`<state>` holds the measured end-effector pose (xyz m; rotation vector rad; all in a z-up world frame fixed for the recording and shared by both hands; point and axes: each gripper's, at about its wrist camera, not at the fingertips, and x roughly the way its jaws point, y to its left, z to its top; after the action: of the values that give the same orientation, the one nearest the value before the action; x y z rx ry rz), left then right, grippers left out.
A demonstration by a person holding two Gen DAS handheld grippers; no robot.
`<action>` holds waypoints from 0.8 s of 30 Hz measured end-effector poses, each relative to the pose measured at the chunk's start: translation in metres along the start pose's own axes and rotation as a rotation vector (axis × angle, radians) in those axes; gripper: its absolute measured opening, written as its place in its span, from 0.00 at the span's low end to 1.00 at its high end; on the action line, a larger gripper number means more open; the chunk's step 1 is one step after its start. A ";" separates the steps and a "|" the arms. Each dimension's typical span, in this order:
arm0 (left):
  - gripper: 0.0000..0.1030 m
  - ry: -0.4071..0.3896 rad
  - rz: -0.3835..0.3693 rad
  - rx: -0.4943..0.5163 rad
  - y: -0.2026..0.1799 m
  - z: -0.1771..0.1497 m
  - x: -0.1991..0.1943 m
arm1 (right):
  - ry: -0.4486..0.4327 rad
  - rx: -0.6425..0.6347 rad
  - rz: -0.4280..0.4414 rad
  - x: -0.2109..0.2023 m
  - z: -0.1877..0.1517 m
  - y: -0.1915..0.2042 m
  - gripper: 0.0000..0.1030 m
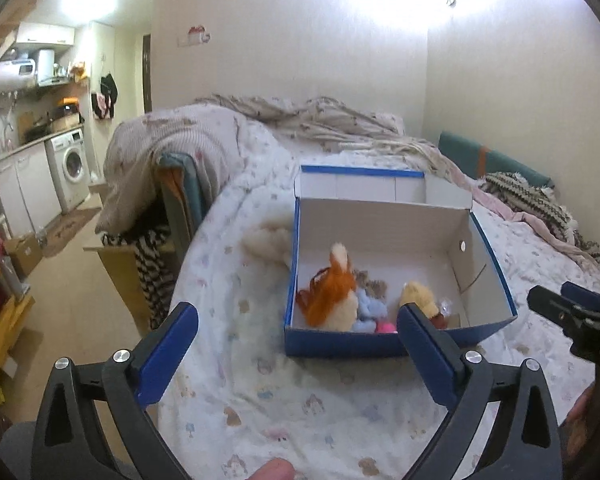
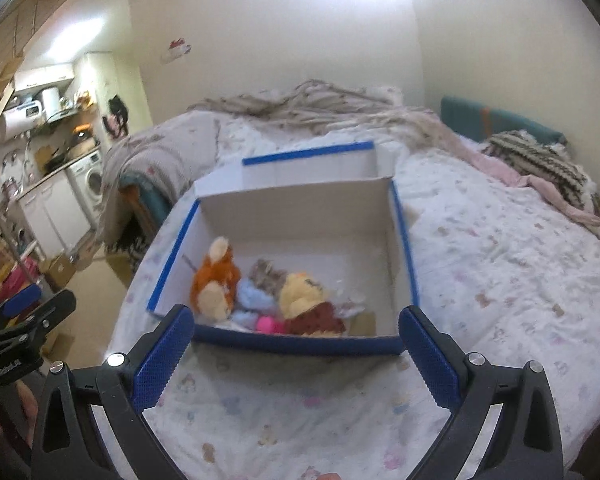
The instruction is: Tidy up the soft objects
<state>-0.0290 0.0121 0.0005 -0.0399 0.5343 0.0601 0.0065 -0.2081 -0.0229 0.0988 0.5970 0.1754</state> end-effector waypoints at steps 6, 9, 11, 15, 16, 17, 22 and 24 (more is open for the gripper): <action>0.97 0.000 -0.028 -0.023 -0.004 -0.004 0.011 | -0.042 0.003 -0.025 -0.002 -0.003 -0.002 1.00; 0.97 0.004 -0.025 0.010 -0.011 -0.007 0.015 | -0.028 0.014 -0.027 0.001 -0.006 -0.003 1.00; 0.97 0.006 -0.024 0.022 -0.014 -0.008 0.016 | -0.026 0.014 -0.027 0.001 -0.008 -0.002 1.00; 0.97 0.005 -0.035 0.023 -0.015 -0.010 0.015 | -0.028 -0.001 -0.028 0.000 -0.012 0.004 1.00; 0.97 0.004 -0.037 0.018 -0.014 -0.010 0.015 | -0.027 -0.008 -0.027 0.000 -0.013 0.005 1.00; 0.97 0.004 -0.034 0.014 -0.013 -0.009 0.015 | -0.024 -0.017 -0.027 0.001 -0.013 0.007 1.00; 0.97 0.015 -0.023 -0.001 -0.010 -0.009 0.019 | -0.013 -0.041 -0.029 0.005 -0.015 0.014 1.00; 0.97 0.018 -0.019 -0.005 -0.009 -0.009 0.019 | -0.010 -0.040 -0.027 0.006 -0.015 0.015 1.00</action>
<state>-0.0167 0.0038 -0.0171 -0.0508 0.5514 0.0422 0.0005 -0.1921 -0.0367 0.0526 0.5841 0.1608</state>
